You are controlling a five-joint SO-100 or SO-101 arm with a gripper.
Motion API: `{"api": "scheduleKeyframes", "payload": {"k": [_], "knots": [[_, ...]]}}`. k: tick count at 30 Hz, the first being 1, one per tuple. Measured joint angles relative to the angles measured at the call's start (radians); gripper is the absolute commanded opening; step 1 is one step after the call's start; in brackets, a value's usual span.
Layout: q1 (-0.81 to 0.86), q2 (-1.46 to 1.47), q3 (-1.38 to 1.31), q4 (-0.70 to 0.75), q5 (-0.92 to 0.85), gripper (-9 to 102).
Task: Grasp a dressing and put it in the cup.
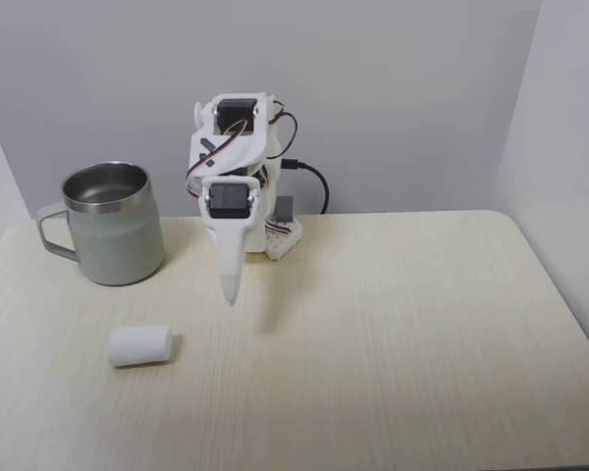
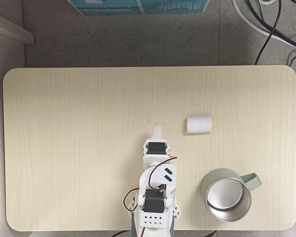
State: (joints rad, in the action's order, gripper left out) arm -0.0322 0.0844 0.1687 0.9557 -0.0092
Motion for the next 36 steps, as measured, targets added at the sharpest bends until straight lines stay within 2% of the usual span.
{"api": "scheduleKeyframes", "payload": {"k": [9,18,24,32,36], "knots": [[0.0,-0.009,0.038,0.028,0.011,0],[0.032,-0.009,0.285,0.098,0.009,1],[0.081,-0.16,0.52,0.167,-0.005,1],[0.112,-0.515,0.946,0.42,-0.037,7],[0.16,-0.683,1.075,0.522,-0.101,15]]}}
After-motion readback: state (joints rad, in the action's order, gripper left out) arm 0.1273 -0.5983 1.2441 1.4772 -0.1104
